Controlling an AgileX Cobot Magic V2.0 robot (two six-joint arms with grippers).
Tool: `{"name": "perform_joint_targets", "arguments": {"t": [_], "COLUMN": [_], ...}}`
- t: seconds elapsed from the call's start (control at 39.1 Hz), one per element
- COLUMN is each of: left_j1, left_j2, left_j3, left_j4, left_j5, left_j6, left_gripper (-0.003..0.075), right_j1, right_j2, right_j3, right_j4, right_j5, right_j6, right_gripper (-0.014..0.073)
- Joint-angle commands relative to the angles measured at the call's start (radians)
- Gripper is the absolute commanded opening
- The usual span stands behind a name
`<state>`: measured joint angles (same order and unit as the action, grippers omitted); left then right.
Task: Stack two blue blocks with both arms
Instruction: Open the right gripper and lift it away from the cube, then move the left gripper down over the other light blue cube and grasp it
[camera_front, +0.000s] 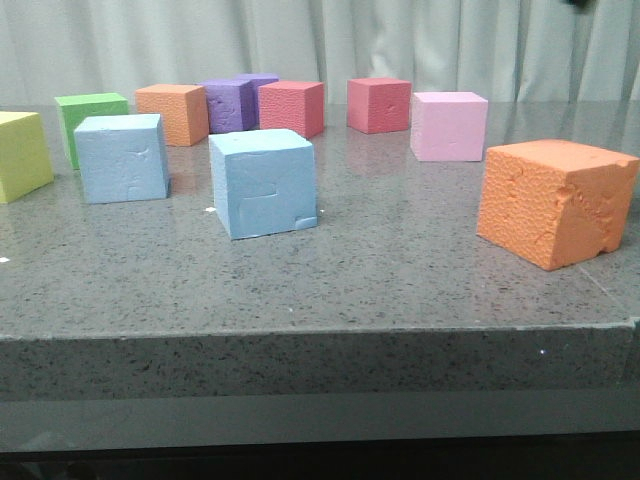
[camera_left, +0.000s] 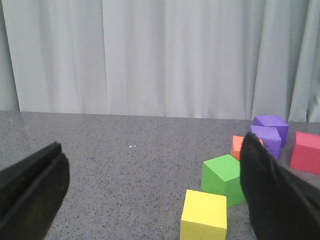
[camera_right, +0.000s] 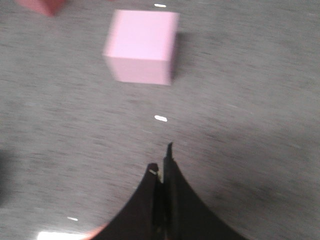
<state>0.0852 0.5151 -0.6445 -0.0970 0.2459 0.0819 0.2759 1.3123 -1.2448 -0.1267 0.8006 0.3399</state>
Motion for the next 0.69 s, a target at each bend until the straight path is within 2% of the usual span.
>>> {"name": "perform_joint_targets", "arguments": {"t": [0.0,0.1,0.41,0.66], "left_j1": [0.001,0.001,0.001,0.001], "left_j2": [0.009,0.009,0.009,0.009], "left_j3": [-0.035,-0.035,-0.035,-0.035], "left_j4": [-0.006,-0.006,-0.006,-0.006], "left_j5": [-0.085,-0.085,-0.085,-0.106], "left_j6": [0.002,0.002,0.002,0.002], "left_gripper": [0.0670,0.0670,0.0670,0.0670], "right_j1": [-0.057,-0.078,-0.078,-0.078], "right_j2": [-0.107,-0.190,-0.526,-0.816], "right_j3": [0.046,0.144,0.495,0.744], "right_j4": [-0.041,-0.042,-0.098,-0.098], "right_j5": [-0.046,-0.076,-0.331,-0.402], "right_j6": [-0.018,-0.018,-0.018,-0.018], "right_gripper": [-0.0062,-0.0062,-0.0067,-0.0067]}}
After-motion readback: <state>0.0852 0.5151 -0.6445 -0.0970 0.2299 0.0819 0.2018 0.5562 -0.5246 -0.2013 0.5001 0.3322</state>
